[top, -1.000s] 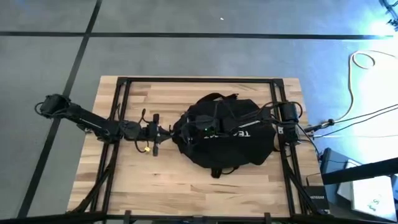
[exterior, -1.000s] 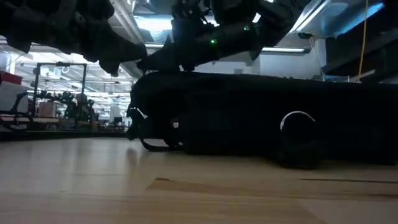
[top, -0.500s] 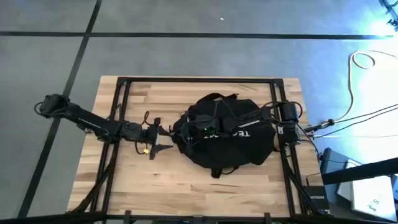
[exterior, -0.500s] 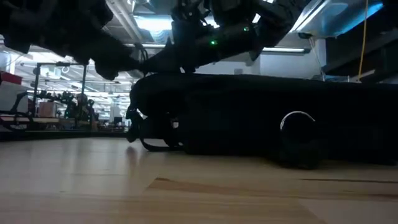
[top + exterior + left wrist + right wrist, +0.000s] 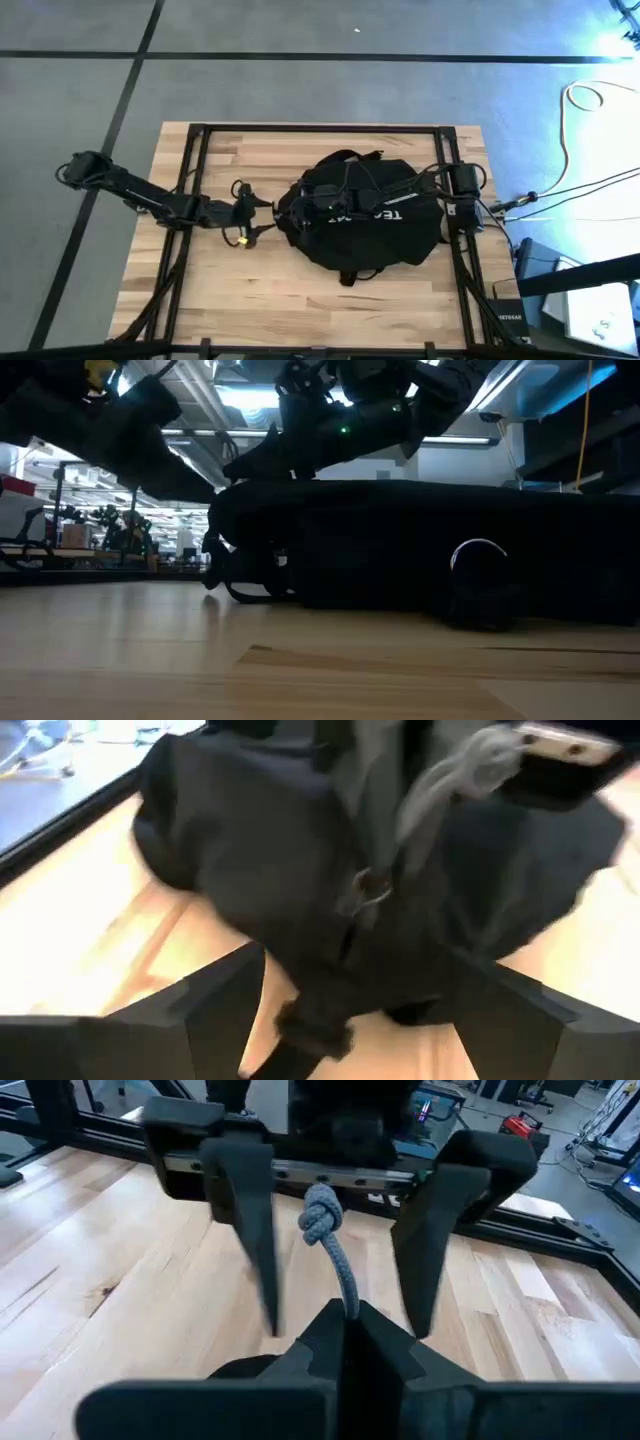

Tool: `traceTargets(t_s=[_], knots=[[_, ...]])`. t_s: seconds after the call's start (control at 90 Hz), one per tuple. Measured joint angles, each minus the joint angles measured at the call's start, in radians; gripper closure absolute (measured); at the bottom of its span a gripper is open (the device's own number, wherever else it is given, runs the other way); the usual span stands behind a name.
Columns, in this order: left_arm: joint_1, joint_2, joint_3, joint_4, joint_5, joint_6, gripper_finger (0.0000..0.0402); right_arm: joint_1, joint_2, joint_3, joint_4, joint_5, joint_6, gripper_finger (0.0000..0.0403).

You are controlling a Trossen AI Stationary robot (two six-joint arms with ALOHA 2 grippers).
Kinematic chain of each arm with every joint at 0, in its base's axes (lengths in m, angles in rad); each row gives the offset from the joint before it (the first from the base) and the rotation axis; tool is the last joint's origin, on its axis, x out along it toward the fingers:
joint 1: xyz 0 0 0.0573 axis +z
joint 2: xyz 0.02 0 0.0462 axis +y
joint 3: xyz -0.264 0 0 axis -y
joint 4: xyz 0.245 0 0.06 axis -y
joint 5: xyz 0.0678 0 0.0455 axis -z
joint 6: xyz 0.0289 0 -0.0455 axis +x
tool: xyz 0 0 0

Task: Unpack backpack
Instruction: Open the black backpack

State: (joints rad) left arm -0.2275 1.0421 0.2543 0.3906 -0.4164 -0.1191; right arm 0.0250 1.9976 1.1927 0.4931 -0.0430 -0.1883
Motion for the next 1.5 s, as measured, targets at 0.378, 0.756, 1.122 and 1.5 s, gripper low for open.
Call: traceTargets(t_s=[0.378,0.756,1.122,1.5], knots=[[0.021,0.192,-0.001,0.187,-0.053,0.021,0.0121,0.0,-0.005,0.0,-0.015,-0.031,0.003,0.0403],[0.025,0.353,-0.002,0.397,-0.041,0.045,0.0139,0.001,-0.005,-0.001,-0.027,-0.036,0.009,0.0403],[0.025,0.358,-0.002,0.432,0.037,0.075,0.0333,0.001,-0.013,-0.001,-0.053,-0.038,0.008,0.0403],[0.024,0.358,0.001,0.445,0.084,0.074,0.0398,0.003,-0.161,0.0,-0.36,0.007,0.027,0.0403]])
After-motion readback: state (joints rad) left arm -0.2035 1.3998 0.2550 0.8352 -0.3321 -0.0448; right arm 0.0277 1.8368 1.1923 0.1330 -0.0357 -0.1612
